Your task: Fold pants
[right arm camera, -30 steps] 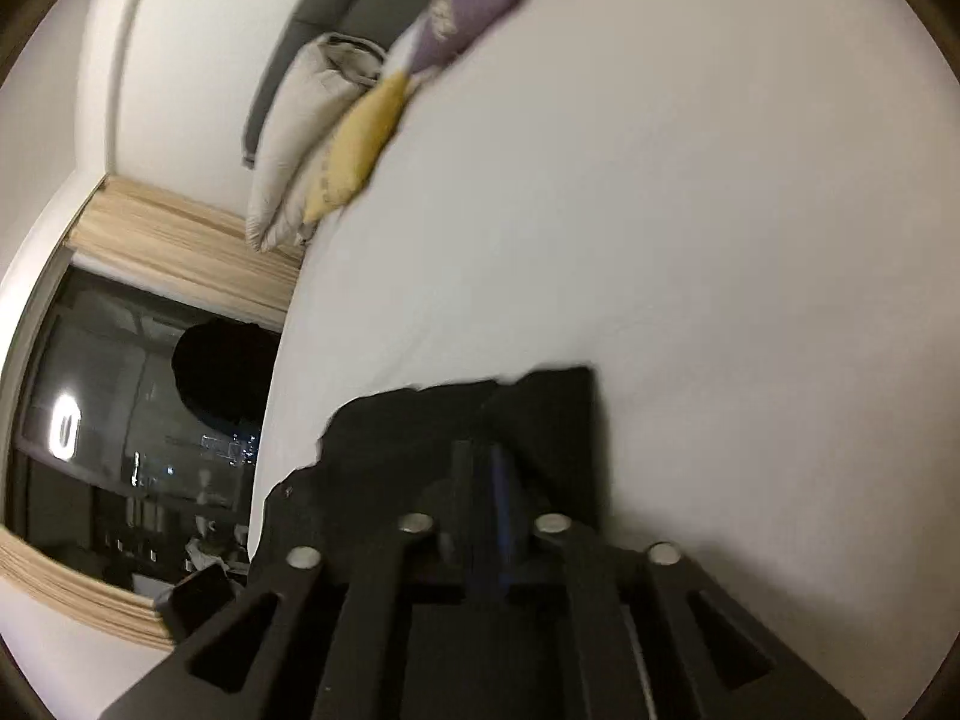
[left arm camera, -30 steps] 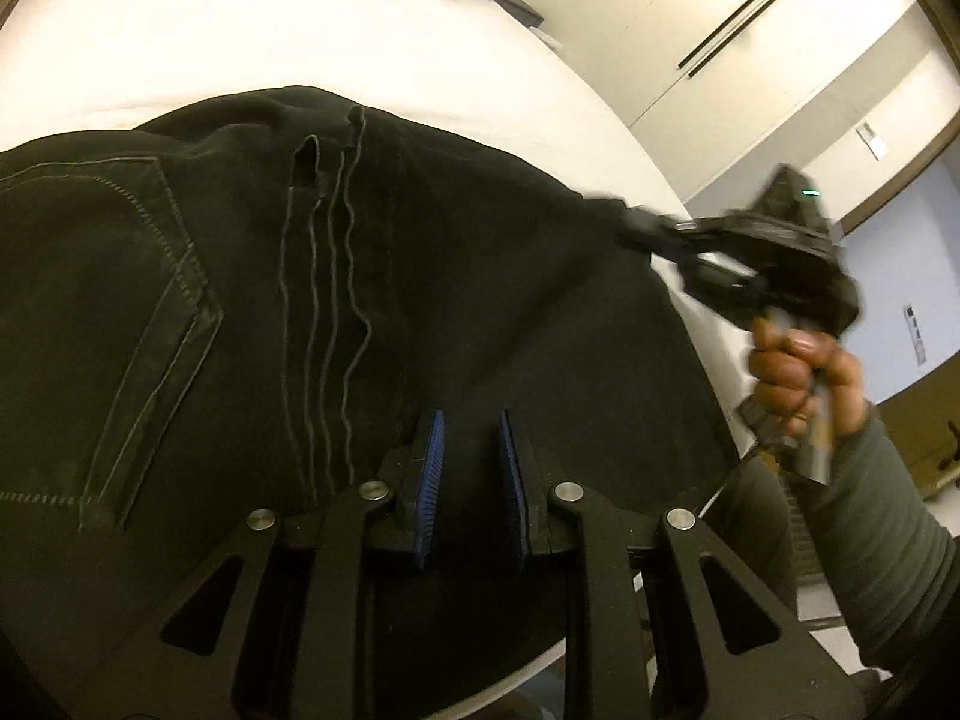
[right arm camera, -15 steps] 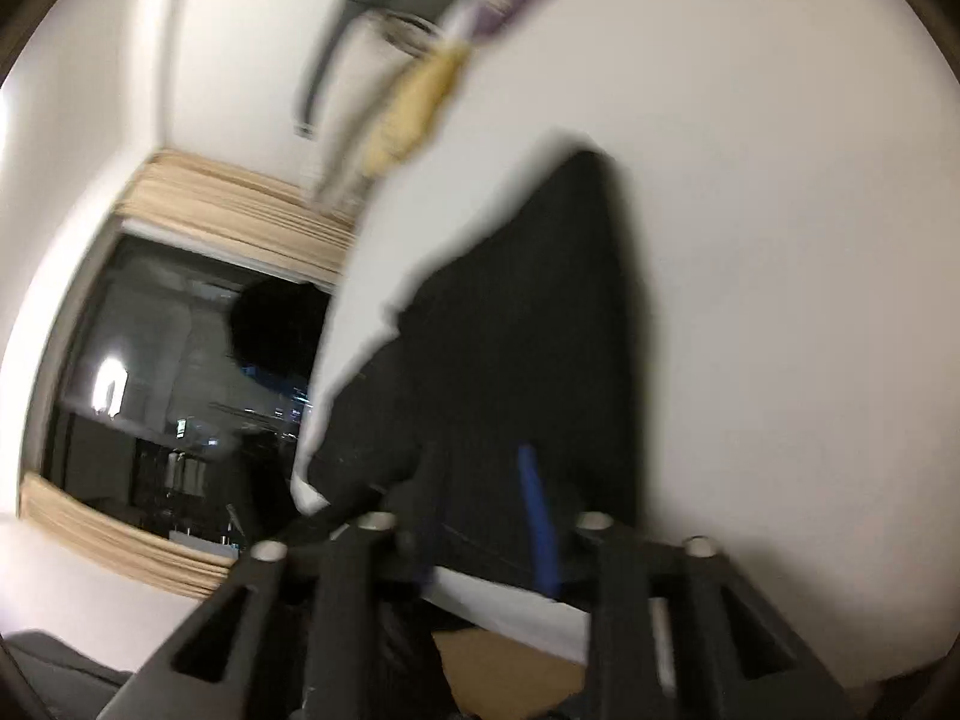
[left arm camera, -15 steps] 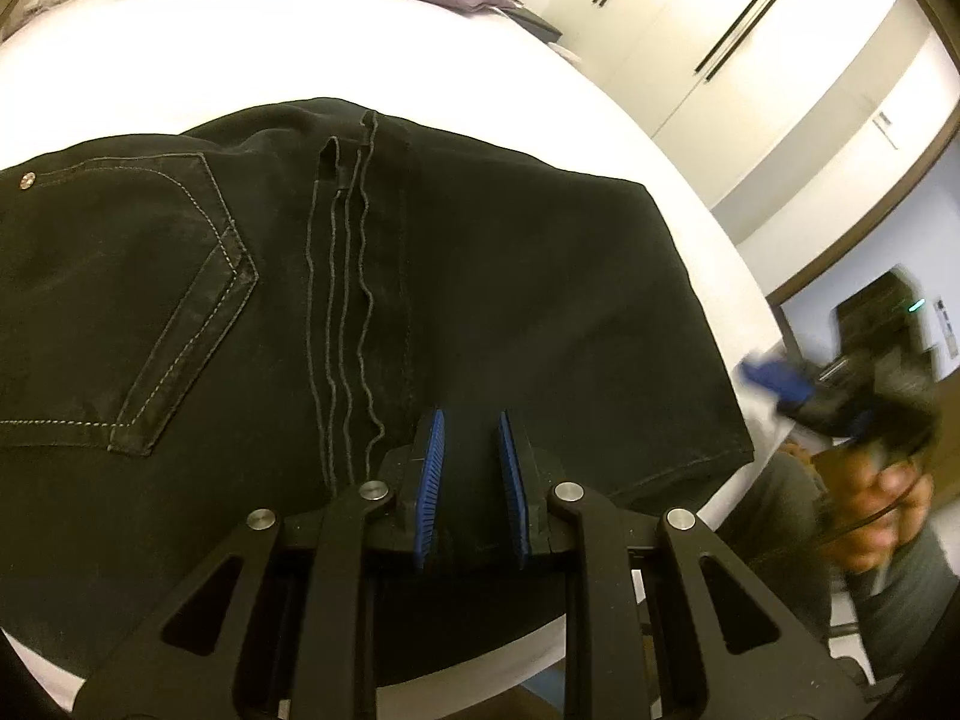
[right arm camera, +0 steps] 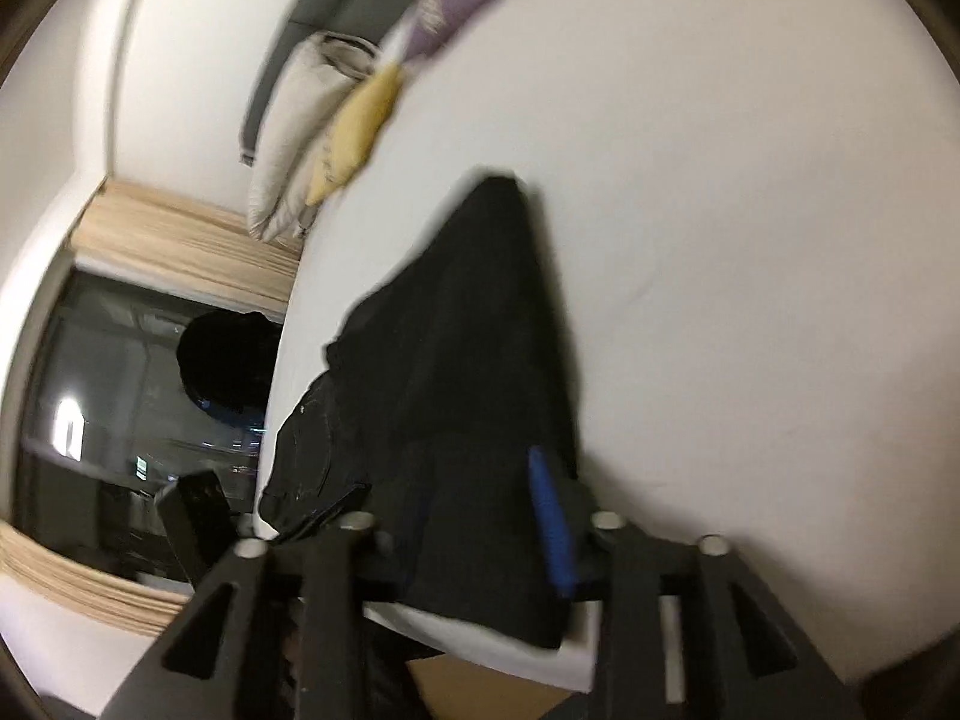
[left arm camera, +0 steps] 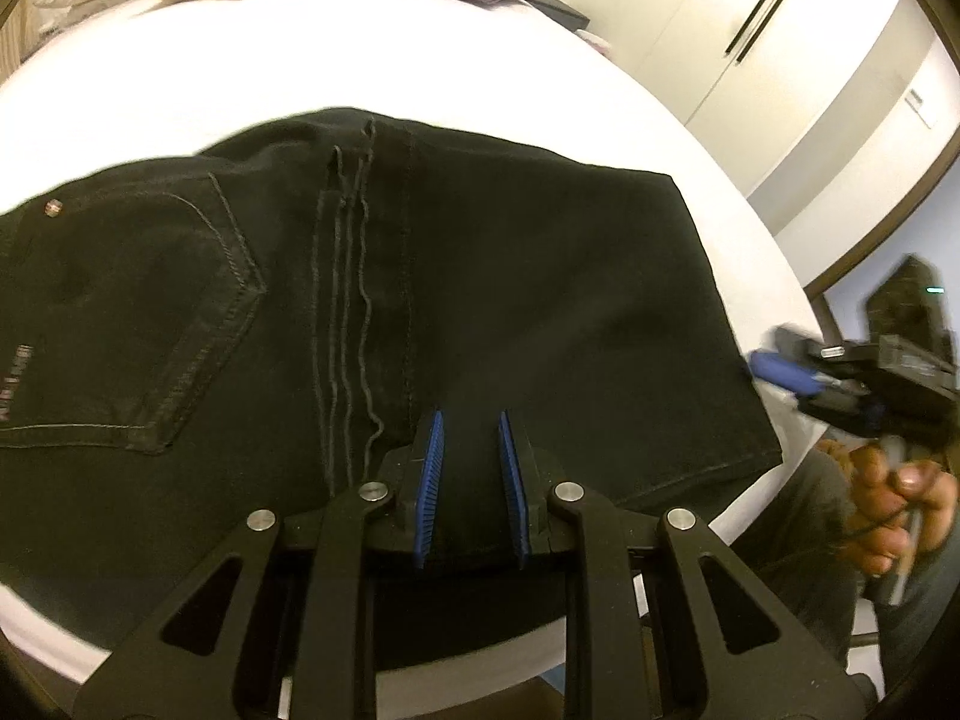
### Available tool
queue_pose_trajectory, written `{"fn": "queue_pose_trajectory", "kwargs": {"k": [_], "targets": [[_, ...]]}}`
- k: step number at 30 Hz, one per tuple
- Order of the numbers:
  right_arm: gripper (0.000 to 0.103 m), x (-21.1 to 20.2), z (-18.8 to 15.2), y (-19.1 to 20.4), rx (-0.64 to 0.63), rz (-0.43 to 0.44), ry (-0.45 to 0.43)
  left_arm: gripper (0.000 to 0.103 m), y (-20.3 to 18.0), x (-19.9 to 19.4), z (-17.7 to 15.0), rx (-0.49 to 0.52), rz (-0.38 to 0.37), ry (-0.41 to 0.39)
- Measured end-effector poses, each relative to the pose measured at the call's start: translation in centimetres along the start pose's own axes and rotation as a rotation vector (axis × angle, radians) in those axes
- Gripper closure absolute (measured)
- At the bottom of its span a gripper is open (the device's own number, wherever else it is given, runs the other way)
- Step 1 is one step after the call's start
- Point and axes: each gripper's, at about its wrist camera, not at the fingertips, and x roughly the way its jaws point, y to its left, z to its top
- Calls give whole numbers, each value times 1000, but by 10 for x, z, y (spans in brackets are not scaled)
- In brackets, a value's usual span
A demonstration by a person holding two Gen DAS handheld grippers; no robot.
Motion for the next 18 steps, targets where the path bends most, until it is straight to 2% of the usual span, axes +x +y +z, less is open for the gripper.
{"fn": "queue_pose_trajectory", "kwargs": {"k": [1, 3, 4, 5, 9, 12, 15, 18], "targets": [[51, -7, -1, 12, -34, 3, -20, 83, -1, -5, 3, -8, 5, -7], [47, -5, -1, 32, -79, 48, -27, 64, 10, -28, -3, -23, 16, -32], [46, -1, -1, 43, -103, 75, -23, 32, 18, -43, -6, -40, 29, -60], [45, 4, 2, 48, -117, 86, -16, 19, 28, -59, -10, -68, 38, -97], [45, 39, 1, 67, -143, 128, 41, 19, 85, -118, -26, -215, 97, -190], [45, 59, -1, 77, -147, 150, 74, 18, 149, -157, -46, -412, 132, -261], [45, 73, -1, 84, -160, 152, 90, 18, 198, -171, -62, -560, 136, -283], [45, 84, 2, 88, -163, 149, 101, 18, 228, -170, -72, -663, 84, -315]]}}
